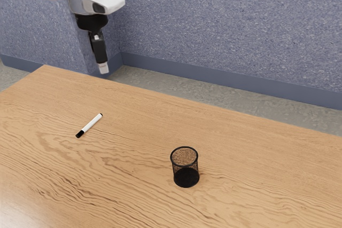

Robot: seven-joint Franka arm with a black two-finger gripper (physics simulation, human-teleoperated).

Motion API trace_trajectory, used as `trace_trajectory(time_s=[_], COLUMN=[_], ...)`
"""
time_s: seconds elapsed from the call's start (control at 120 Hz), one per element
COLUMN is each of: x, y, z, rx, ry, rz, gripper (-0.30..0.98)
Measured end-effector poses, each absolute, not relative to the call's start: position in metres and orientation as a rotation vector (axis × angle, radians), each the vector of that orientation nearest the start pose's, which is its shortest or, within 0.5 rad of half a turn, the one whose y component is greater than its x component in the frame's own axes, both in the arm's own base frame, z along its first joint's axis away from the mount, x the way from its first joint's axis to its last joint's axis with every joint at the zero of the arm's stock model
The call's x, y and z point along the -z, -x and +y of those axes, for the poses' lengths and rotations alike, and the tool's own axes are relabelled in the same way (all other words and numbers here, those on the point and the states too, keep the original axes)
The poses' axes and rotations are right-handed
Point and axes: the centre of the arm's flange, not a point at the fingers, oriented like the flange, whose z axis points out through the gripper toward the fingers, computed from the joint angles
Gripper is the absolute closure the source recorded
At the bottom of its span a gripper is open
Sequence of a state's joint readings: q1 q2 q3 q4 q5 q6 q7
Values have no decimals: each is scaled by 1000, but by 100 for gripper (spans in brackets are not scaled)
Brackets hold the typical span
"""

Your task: Put the marker into the pen holder.

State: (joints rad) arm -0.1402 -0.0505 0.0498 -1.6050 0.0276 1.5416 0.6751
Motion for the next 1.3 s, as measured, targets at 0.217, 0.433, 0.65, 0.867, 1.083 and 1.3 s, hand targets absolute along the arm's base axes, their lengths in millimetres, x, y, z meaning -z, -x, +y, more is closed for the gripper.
trace_trajectory(time_s=[0.217, 0.433, 0.65, 0.867, 1.083, 1.3], x=[-630, -577, -496, -384, -322, -274], y=[-539, -593, -630, -661, -689, -704], z=[-36, 22, 146, 221, 266, 259], rx=[-23, -117, -102, -53, 34, 15], ry=[2868, 2947, 3051, 3124, 3155, 3175], rz=[1236, 1106, 821, 654, 555, 510], gripper=[0, 0, 0, 9, 29, 33])
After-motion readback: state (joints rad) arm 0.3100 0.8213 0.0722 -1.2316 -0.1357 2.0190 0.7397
